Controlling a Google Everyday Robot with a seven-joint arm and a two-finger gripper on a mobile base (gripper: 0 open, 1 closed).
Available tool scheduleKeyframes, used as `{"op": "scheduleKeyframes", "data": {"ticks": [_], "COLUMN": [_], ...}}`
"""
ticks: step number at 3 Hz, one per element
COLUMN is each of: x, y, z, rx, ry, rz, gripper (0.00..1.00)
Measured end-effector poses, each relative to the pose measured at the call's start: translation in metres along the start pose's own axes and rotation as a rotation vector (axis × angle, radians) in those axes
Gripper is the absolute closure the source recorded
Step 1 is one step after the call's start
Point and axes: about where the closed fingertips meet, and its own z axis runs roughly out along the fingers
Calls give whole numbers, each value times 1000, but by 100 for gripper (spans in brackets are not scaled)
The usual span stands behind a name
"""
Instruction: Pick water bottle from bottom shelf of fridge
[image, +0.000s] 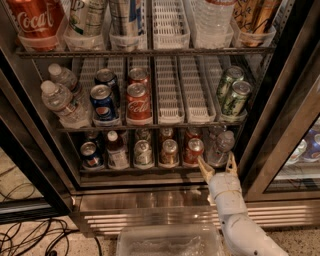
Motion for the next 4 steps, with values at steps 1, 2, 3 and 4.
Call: {"op": "scheduleKeyframes", "data": {"ticks": [1,2,3,4], "x": [1,1,2,3], "y": [-9,-19,-26,-30], "z": [7,12,16,21], "rx": [36,69,93,105], "ry": [-13,-23,-29,-33], "rz": [-9,-17,-23,-29], "gripper": [30,29,29,28]}}
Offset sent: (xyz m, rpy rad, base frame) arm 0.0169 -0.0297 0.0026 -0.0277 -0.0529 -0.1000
